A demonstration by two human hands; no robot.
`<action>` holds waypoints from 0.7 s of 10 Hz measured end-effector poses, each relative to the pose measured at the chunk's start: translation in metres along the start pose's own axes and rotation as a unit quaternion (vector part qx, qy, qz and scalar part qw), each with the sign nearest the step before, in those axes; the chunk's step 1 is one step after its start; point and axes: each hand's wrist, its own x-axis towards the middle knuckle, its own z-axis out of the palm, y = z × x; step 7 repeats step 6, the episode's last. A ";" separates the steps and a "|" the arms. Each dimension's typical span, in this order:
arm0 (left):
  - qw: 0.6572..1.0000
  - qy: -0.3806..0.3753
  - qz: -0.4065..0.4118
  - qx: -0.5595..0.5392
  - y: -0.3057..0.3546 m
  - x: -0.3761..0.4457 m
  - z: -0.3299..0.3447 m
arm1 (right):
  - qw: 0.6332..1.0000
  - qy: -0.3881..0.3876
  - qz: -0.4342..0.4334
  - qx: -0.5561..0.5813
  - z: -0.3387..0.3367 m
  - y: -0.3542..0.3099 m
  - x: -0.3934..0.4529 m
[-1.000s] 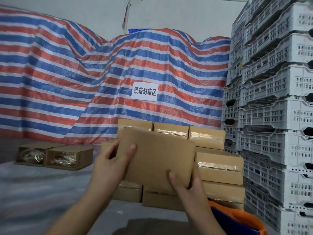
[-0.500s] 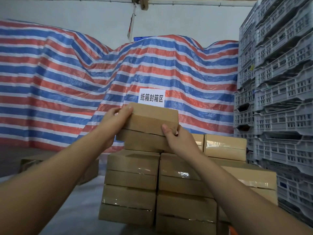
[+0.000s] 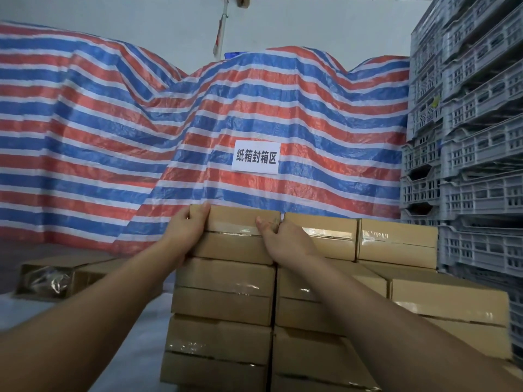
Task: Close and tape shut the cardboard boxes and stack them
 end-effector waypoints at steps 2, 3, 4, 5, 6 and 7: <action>0.999 0.015 0.013 0.033 -0.006 0.002 0.004 | 0.998 0.061 -0.004 -0.021 0.007 -0.002 -0.008; 0.997 0.014 0.039 0.063 -0.010 0.003 0.003 | 0.998 0.065 0.001 -0.009 0.003 0.002 -0.008; 0.997 0.018 0.039 0.069 -0.015 0.000 0.000 | 0.998 0.056 0.012 0.015 -0.001 0.003 -0.011; 0.994 0.045 0.046 0.085 -0.015 -0.009 0.005 | 0.998 0.045 -0.003 0.032 -0.009 0.003 -0.012; 0.973 0.155 0.141 0.095 -0.006 -0.022 0.013 | 0.996 0.051 0.015 0.066 -0.023 0.004 -0.017; 0.973 0.155 0.141 0.095 -0.006 -0.022 0.013 | 0.996 0.051 0.015 0.066 -0.023 0.004 -0.017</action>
